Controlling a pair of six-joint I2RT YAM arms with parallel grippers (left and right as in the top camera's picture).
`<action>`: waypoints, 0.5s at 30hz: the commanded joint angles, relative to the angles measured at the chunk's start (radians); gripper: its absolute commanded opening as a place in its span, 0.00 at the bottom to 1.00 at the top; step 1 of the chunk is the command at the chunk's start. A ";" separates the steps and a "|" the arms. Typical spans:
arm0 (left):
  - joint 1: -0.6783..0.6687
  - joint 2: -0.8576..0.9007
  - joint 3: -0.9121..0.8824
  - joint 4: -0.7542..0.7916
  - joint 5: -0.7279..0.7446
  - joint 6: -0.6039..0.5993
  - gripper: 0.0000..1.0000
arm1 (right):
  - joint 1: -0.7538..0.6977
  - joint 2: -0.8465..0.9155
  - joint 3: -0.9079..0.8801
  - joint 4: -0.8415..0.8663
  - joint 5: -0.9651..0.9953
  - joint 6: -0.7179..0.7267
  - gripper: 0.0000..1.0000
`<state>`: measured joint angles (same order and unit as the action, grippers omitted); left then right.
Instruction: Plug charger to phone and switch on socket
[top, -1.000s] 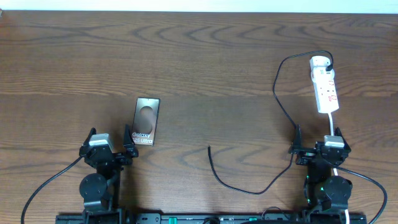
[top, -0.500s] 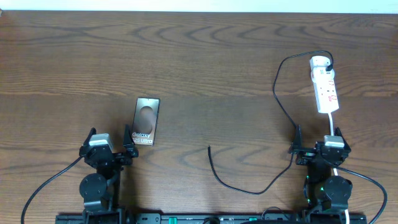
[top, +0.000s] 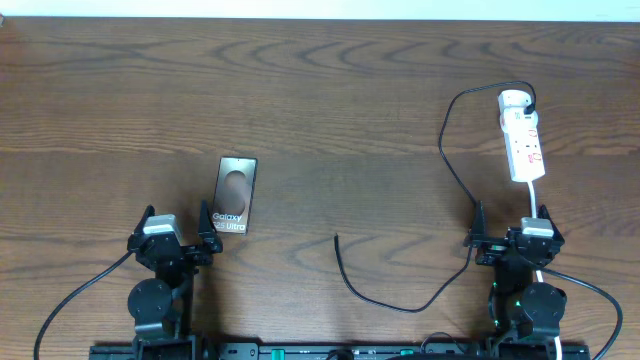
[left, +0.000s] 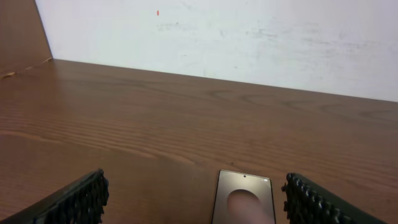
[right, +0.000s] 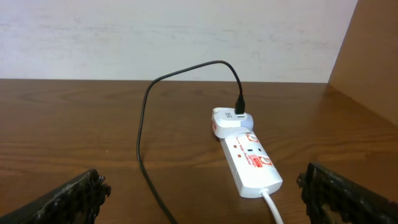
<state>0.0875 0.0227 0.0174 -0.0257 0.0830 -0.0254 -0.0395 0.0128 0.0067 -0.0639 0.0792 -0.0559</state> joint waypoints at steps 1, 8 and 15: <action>-0.006 0.001 -0.013 -0.032 0.013 -0.008 0.89 | 0.008 -0.006 -0.001 -0.004 -0.003 -0.009 0.99; -0.006 0.001 0.024 0.060 0.066 -0.064 0.89 | 0.008 -0.006 -0.001 -0.004 -0.003 -0.009 0.99; -0.006 0.182 0.269 0.000 0.066 -0.062 0.89 | 0.008 -0.006 -0.001 -0.004 -0.003 -0.009 0.99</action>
<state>0.0875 0.1135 0.1501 -0.0154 0.1329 -0.0818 -0.0395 0.0128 0.0067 -0.0639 0.0788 -0.0559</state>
